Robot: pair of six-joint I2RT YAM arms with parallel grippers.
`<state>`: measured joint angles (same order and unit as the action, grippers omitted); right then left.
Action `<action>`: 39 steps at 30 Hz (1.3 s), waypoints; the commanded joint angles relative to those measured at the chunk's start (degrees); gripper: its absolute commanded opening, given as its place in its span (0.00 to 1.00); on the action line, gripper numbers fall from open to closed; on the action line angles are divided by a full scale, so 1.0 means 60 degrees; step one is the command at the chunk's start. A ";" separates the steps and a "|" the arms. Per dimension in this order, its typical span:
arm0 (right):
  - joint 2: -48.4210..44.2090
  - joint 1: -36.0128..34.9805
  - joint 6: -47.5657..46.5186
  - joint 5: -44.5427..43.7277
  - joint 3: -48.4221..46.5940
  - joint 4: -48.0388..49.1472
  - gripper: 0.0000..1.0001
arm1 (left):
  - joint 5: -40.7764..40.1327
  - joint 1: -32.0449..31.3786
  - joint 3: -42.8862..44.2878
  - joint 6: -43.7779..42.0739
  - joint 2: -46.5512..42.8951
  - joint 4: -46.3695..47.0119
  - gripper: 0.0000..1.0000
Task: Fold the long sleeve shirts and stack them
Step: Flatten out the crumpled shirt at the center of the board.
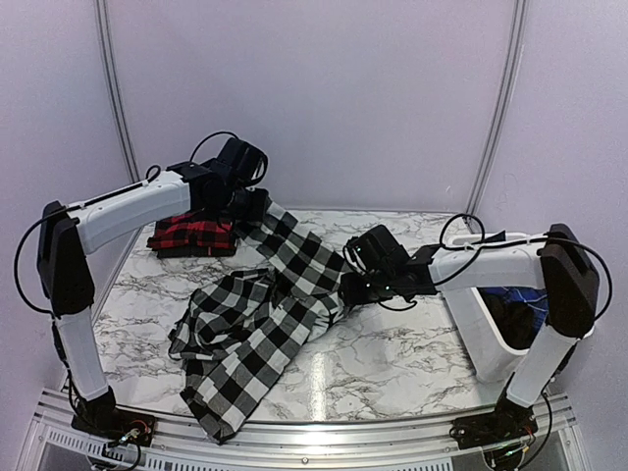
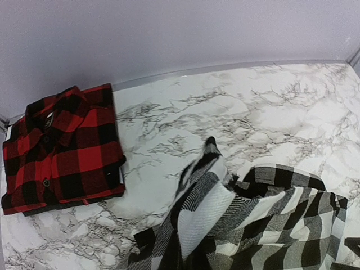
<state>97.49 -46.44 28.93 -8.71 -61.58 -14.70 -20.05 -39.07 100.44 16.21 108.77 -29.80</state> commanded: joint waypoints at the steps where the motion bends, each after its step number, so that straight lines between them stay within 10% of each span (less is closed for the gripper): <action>1: 0.0572 -0.0325 -0.0219 0.0125 -0.1021 0.0245 0.50 | 0.0293 0.0268 -0.0348 0.0419 -0.0198 -0.0101 0.00; 11: 0.1376 -0.0770 -0.0331 -0.1575 -0.2860 -0.0803 0.52 | 0.2961 0.0194 -0.0125 0.0567 -0.0441 0.0333 0.00; 27: -0.4083 0.1127 0.0258 -0.3236 -0.0149 -0.2132 0.56 | 0.7426 -0.3254 -0.0533 0.0438 -0.0435 0.1519 0.01; 39: -0.2824 0.0722 0.0119 -0.1878 -0.0183 -0.1657 0.56 | 0.5923 -0.3388 -0.0734 0.0234 -0.0755 0.1291 0.60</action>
<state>77.23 -40.34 30.00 -23.05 -62.15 -25.98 23.00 -60.27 97.25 18.57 107.77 -22.02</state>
